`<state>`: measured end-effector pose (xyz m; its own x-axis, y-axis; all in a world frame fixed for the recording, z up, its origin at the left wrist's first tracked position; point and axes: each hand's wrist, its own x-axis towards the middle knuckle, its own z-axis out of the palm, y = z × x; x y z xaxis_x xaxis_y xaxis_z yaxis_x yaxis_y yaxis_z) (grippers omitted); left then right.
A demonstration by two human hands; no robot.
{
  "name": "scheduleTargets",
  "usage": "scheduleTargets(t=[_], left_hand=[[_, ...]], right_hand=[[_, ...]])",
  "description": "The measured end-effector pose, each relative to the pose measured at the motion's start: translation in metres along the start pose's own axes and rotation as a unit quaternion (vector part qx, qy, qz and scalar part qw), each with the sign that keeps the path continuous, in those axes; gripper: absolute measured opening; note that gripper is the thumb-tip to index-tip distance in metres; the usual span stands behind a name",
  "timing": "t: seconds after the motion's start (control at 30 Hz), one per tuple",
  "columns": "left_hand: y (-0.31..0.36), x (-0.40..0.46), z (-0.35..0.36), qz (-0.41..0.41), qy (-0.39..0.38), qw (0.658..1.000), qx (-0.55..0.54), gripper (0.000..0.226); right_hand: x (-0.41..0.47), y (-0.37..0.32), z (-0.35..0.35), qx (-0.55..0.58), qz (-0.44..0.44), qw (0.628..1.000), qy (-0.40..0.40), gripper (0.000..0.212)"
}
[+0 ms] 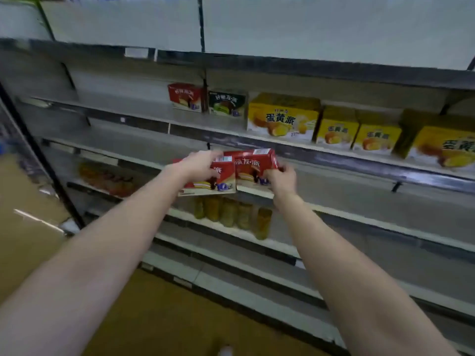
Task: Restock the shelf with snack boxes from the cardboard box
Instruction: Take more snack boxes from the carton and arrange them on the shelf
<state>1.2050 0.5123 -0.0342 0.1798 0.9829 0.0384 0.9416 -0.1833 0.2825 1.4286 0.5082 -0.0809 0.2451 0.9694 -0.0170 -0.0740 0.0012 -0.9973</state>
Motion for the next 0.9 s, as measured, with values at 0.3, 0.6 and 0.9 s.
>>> scheduleTargets(t=[0.3,0.6,0.9], left_hand=[[-0.064,0.081,-0.072,-0.001,0.053,0.996,0.078,0.064],[-0.117,0.178,-0.122,0.012,0.086,0.992,0.092,0.066],[-0.186,0.228,-0.137,0.013,0.097,0.992,0.079,0.067]], right_hand=[[0.091,-0.039,0.117,0.062,-0.017,0.997,-0.036,0.033],[0.187,-0.055,0.202,0.110,-0.015,0.993,-0.036,0.044],[0.244,-0.047,0.268,0.055,0.047,0.995,-0.072,0.041]])
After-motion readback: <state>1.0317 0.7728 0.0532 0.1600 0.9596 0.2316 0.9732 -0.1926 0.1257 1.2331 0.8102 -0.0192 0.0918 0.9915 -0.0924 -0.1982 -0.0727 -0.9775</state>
